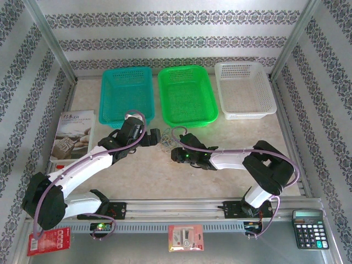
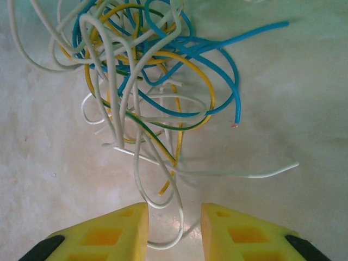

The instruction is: Untangle the cables

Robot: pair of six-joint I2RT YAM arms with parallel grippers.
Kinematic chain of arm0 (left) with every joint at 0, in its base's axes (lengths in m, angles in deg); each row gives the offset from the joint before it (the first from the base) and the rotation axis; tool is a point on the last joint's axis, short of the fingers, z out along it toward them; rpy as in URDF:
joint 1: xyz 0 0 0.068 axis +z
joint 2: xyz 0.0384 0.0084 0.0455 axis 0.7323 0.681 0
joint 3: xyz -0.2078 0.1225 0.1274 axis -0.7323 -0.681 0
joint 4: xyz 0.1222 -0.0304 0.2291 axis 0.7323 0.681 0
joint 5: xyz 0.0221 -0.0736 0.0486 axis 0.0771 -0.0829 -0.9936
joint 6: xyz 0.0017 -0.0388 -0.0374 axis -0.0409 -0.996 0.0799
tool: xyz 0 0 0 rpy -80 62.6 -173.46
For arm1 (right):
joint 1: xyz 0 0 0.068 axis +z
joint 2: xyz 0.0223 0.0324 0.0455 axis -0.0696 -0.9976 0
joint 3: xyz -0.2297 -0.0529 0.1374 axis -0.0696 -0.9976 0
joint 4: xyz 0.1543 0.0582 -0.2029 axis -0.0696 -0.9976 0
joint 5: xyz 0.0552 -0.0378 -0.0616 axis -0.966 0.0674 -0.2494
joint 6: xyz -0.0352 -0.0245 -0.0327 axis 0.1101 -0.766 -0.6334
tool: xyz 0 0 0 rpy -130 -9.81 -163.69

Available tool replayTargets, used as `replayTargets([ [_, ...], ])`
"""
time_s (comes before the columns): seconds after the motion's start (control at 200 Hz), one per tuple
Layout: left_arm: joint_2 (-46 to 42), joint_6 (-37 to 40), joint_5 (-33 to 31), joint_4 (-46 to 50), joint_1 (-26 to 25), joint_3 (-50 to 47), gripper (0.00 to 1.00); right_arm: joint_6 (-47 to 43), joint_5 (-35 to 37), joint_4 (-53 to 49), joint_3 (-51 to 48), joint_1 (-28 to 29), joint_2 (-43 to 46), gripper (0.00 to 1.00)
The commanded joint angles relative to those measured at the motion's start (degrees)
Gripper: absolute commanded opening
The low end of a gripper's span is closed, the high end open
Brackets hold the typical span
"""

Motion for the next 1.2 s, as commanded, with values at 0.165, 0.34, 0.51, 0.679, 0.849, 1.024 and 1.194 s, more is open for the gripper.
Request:
replayTargets([
  [0.165,-1.34,-1.14,0.52,0.02,-0.49,-0.93,1.0,-1.99,1.42,-0.4,2.7,1.64,-2.71,0.3],
  [0.34,-1.47,-1.39,0.54,0.02,-0.5,-1.01,1.0,-1.98,1.52,-0.34,2.49,2.07,-3.14,0.22],
  [0.51,-1.64,-1.75,0.81,-0.11,-0.46,-0.8,1.0,-1.81,1.37,-0.99,1.93,2.08,-0.44,0.06],
  [0.679,-2.11,-2.41,2.13,0.95,-0.45,0.27,1.0,-0.93,-0.03,-1.69,1.72,2.0,5.16,0.0],
  [0.849,-3.92,-4.14,4.57,2.7,-0.38,1.55,1.0,0.14,-2.18,-2.3,3.31,0.77,10.7,0.0],
  [1.024,-6.06,-7.61,9.18,1.78,-0.18,1.48,1.0,3.87,-6.27,0.73,4.53,-2.95,13.38,0.0],
  [1.194,-7.73,-11.12,15.89,-4.98,-0.1,-1.41,0.9,7.86,-9.38,4.49,5.42,-6.12,14.31,0.0],
])
